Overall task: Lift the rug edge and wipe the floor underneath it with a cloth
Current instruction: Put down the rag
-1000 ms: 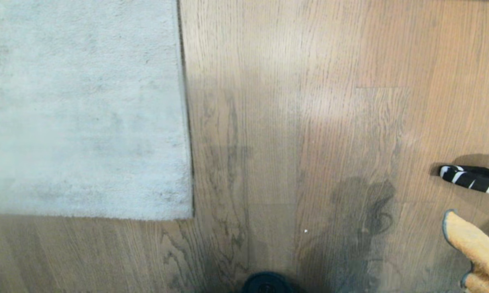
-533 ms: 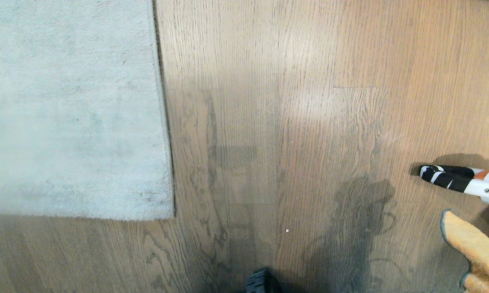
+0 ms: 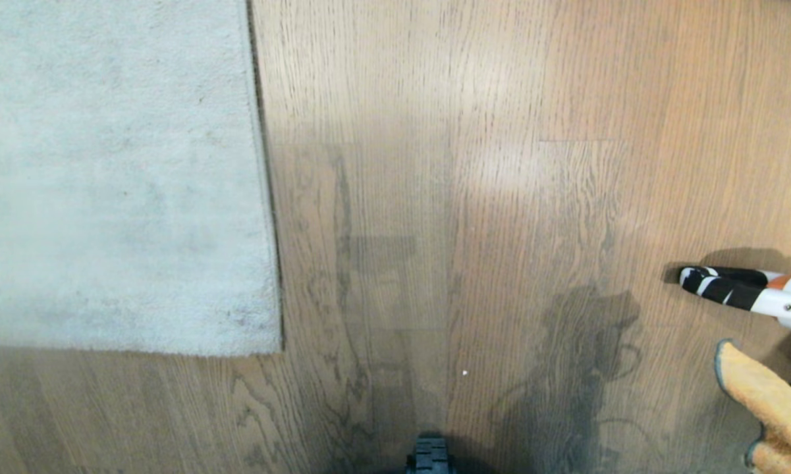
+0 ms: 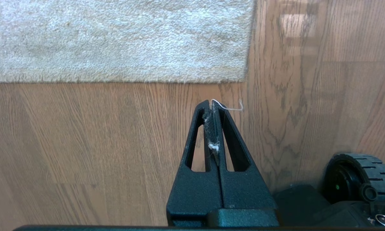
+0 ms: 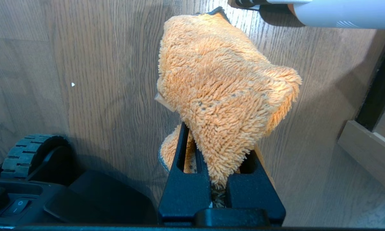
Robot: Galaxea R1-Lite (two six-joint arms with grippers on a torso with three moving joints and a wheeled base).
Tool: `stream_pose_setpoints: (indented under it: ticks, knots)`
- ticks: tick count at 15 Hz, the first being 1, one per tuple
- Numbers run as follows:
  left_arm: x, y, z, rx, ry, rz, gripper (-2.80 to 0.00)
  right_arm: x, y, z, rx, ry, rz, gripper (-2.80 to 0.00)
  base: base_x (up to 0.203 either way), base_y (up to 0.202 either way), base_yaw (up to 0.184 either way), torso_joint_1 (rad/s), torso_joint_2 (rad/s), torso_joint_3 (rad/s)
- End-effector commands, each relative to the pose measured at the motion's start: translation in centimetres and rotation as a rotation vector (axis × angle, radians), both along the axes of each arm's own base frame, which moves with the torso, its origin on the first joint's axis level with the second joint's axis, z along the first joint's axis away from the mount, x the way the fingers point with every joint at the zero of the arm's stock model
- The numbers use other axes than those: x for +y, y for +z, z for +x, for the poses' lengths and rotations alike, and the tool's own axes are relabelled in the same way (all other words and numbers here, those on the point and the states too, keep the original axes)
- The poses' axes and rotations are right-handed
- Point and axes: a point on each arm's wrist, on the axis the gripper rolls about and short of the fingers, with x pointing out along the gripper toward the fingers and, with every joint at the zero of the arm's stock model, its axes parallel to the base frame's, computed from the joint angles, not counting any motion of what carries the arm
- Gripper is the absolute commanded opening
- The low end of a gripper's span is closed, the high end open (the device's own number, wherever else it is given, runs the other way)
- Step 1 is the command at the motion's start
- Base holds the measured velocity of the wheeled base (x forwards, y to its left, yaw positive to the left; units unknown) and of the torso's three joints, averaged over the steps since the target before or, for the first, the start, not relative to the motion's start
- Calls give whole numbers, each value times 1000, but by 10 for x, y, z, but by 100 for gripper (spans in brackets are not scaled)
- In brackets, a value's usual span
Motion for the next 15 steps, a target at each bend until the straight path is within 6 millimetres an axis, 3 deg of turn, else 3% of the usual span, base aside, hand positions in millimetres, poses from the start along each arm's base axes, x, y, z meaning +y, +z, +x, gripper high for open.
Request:
stream_pose_setpoints:
  ticks: [1, 15]
  knots:
    - [0, 0, 0, 0, 1, 0, -280, 0, 0, 0, 2, 0, -1, -280, 0, 0, 0, 0, 0, 0]
    - [0, 0, 0, 0, 0, 0, -280, 0, 0, 0, 1, -1, -13, -280, 0, 0, 0, 0, 0, 0]
